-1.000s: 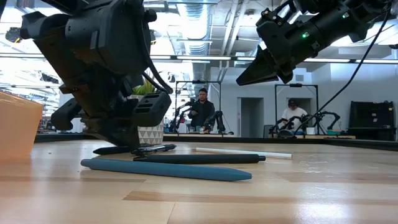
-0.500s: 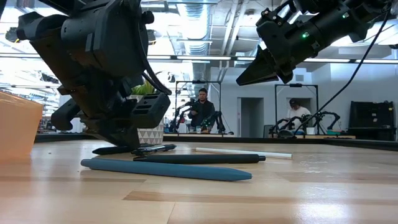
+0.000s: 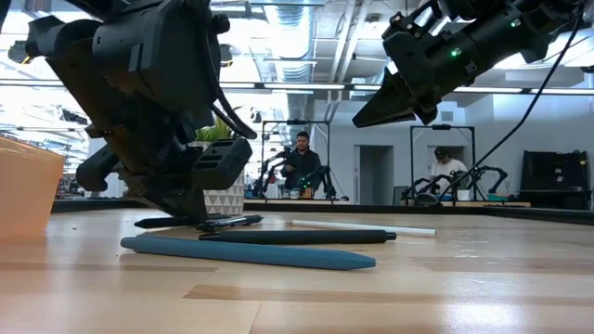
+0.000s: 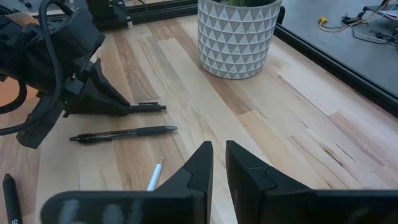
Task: Sort pens & pencils
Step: Put the black pen into the orange bin
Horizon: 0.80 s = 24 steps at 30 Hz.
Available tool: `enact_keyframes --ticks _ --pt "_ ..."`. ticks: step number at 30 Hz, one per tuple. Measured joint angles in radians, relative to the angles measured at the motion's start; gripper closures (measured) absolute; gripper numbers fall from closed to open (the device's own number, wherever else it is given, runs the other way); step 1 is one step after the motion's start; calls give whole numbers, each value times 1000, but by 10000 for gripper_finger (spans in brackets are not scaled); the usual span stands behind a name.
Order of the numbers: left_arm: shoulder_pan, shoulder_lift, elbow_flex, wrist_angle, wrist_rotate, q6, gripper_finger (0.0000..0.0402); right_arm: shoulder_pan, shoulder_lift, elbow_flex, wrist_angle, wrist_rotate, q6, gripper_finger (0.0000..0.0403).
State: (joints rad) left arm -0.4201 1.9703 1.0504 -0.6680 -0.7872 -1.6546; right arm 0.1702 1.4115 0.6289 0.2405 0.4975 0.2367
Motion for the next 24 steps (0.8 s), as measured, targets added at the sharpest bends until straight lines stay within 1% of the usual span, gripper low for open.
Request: enact_keyframes --ticks 8,13,20,24 --pt "13 -43 0 -1 -22 60 382 0 0 0 0 0 0 336" --pt "28 -72 0 17 -15 116 382 0 0 0 0 0 0 336" --pt "64 -153 2 40 27 257 382 0 0 0 1 0 0 336" --pt "96 -221 2 40 52 374 382 0 0 0 0 -2 22 336"
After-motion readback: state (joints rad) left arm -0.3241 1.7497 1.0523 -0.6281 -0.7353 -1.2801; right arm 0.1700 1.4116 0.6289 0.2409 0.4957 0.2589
